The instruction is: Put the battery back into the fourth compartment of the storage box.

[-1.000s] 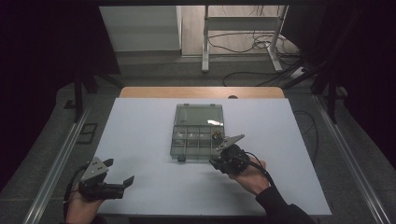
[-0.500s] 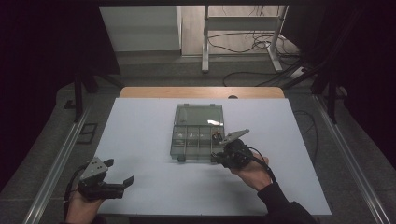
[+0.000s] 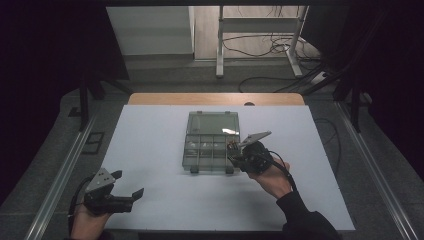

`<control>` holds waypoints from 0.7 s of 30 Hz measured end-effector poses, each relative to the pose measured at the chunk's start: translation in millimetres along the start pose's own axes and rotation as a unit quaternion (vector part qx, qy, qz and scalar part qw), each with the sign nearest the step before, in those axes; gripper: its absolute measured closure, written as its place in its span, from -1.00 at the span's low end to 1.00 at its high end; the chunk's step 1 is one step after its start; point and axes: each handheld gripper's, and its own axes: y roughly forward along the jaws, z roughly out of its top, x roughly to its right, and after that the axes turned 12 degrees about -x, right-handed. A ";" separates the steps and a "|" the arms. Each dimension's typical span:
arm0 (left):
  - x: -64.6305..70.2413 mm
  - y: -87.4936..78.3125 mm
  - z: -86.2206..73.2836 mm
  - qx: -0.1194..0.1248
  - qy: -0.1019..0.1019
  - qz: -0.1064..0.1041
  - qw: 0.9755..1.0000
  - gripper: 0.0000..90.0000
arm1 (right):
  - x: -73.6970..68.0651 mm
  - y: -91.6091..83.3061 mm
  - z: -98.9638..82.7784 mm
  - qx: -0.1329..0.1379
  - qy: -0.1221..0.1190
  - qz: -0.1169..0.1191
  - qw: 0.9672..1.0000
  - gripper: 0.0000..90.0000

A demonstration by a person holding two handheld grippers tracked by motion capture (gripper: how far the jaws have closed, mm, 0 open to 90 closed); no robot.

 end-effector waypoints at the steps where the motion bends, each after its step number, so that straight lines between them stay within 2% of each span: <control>1: 0.0 0.0 0.0 0.000 0.000 0.000 1.000 -0.93 | 1.1 0.0 0.5 0.001 0.000 -0.001 1.000 0.70; 14: 0.0 -0.1 -0.3 0.003 0.004 0.003 1.000 -0.93 | 22.2 1.8 10.7 0.008 0.034 -0.018 0.999 0.70; 21: 0.1 -0.4 -0.4 0.005 0.005 0.003 1.000 -0.93 | 28.1 4.3 15.5 0.009 0.040 -0.026 0.999 0.70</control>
